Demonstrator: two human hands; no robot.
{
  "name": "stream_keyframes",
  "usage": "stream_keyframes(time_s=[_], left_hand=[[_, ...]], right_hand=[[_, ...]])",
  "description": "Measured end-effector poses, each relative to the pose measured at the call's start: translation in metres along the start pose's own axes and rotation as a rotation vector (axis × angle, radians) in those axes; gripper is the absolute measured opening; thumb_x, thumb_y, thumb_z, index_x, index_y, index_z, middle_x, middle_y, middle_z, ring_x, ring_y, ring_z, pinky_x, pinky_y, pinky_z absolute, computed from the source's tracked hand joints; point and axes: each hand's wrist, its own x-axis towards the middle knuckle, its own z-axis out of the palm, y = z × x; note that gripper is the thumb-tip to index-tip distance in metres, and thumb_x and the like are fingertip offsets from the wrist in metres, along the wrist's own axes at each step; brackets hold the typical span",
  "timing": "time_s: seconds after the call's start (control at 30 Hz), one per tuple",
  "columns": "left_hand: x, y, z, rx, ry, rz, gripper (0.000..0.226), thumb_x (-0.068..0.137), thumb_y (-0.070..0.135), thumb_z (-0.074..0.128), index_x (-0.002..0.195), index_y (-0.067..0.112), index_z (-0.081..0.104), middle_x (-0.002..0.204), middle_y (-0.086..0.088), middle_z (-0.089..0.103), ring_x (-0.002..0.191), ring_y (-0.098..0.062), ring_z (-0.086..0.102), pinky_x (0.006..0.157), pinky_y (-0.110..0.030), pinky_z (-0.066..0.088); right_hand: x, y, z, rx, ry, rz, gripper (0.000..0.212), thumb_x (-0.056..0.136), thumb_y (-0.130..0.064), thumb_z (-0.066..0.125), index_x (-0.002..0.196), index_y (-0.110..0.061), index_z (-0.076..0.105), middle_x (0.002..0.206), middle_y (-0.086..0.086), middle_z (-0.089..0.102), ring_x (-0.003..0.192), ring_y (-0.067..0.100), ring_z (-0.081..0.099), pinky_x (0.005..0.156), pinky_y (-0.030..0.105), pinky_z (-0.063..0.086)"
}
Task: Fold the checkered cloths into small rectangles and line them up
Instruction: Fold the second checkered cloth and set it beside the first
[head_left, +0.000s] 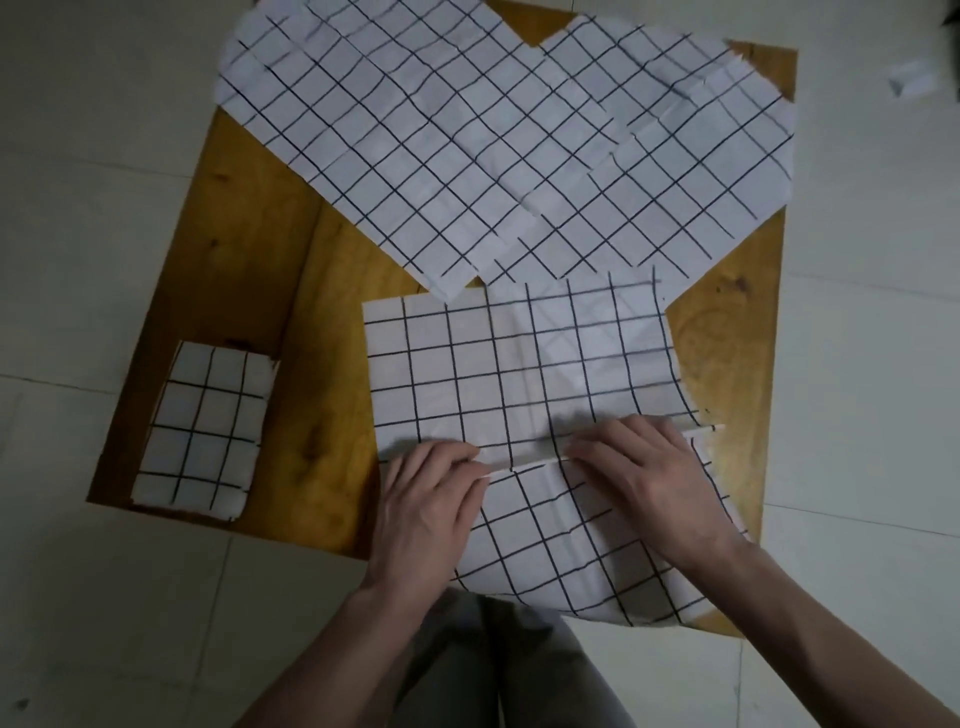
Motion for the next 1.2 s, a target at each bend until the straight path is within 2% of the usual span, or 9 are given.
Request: stream_keyframes(time_s=[0.13,0.3,0.47,0.6,0.77,0.87,1.07,1.13,1.2], left_hand=[[0.011,-0.007,-0.03,-0.083,-0.034,0.044,0.01,0.097,0.023,0.071,0.102,0.017,0.076,0.107,0.007,0.066,0.098,-0.013,0.062,0.085,-0.032,0.051],[0.044,-0.017,-0.08,-0.115,-0.076,0.162,0.016,0.1,0.026,0.069,0.101,0.013,0.077,0.102,0.005,0.066,0.092,-0.013,0.063,0.079,-0.034,0.055],[0.098,-0.032,-0.128,-0.092,-0.11,0.181,0.026,0.1,0.034,0.058,0.101,0.016,0.077,0.101,0.008,0.068,0.092,-0.002,0.062,0.08,-0.011,0.049],[0.15,-0.05,-0.152,-0.008,-0.099,0.254,0.027,0.101,0.033,0.057,0.105,0.015,0.077,0.101,0.004,0.074,0.088,-0.007,0.069,0.071,-0.019,0.059],[0.217,-0.052,-0.193,0.078,0.049,0.413,0.032,0.101,0.03,0.062,0.114,0.006,0.078,0.102,-0.006,0.081,0.084,-0.015,0.078,0.07,-0.028,0.063],[0.245,-0.047,-0.216,0.149,0.142,0.496,0.029,0.101,0.025,0.064,0.114,0.003,0.077,0.103,-0.008,0.08,0.085,-0.016,0.078,0.077,-0.025,0.057],[0.254,-0.051,-0.227,0.251,0.212,0.581,0.027,0.101,0.014,0.064,0.122,0.0,0.073,0.113,-0.012,0.078,0.098,-0.022,0.077,0.084,-0.033,0.06],[0.244,-0.059,-0.218,0.274,0.191,0.584,0.029,0.1,0.006,0.062,0.127,-0.001,0.07,0.123,-0.014,0.074,0.112,-0.02,0.071,0.096,-0.031,0.056],[0.226,-0.07,-0.203,0.258,0.137,0.564,0.037,0.095,-0.005,0.059,0.131,-0.001,0.067,0.133,-0.014,0.068,0.123,-0.019,0.063,0.112,-0.019,0.045]], right_hand=[[0.008,0.001,-0.025,-0.04,0.004,-0.071,0.016,0.106,-0.026,0.059,0.109,-0.017,0.072,0.099,-0.003,0.067,0.084,0.022,0.064,0.078,0.035,0.046],[0.024,0.009,-0.064,-0.034,0.017,-0.155,0.014,0.11,-0.027,0.051,0.113,-0.018,0.062,0.094,0.0,0.066,0.078,0.019,0.064,0.073,0.037,0.052],[0.047,0.031,-0.099,-0.03,0.01,-0.172,0.017,0.109,-0.028,0.051,0.113,-0.016,0.062,0.094,0.001,0.068,0.079,0.022,0.067,0.077,0.039,0.054],[0.083,0.05,-0.131,-0.029,0.018,-0.12,0.019,0.104,-0.027,0.059,0.106,-0.013,0.072,0.094,-0.002,0.068,0.08,0.021,0.068,0.077,0.04,0.052],[0.143,0.066,-0.178,-0.137,0.077,-0.106,0.013,0.103,-0.024,0.065,0.103,-0.014,0.074,0.093,-0.001,0.071,0.082,0.025,0.07,0.076,0.044,0.051],[0.166,0.071,-0.207,-0.245,0.175,-0.1,0.018,0.103,-0.025,0.062,0.103,-0.012,0.074,0.093,0.004,0.071,0.081,0.029,0.068,0.077,0.042,0.046],[0.161,0.072,-0.224,-0.405,0.315,-0.087,0.02,0.104,-0.021,0.062,0.105,-0.006,0.076,0.095,0.01,0.072,0.08,0.035,0.066,0.078,0.044,0.041],[0.147,0.068,-0.211,-0.438,0.313,-0.086,0.018,0.103,-0.02,0.064,0.103,-0.007,0.076,0.093,0.009,0.072,0.079,0.034,0.066,0.079,0.043,0.041],[0.13,0.062,-0.188,-0.433,0.288,-0.078,0.015,0.102,-0.019,0.065,0.101,-0.009,0.076,0.092,0.006,0.071,0.078,0.033,0.065,0.08,0.042,0.042]])
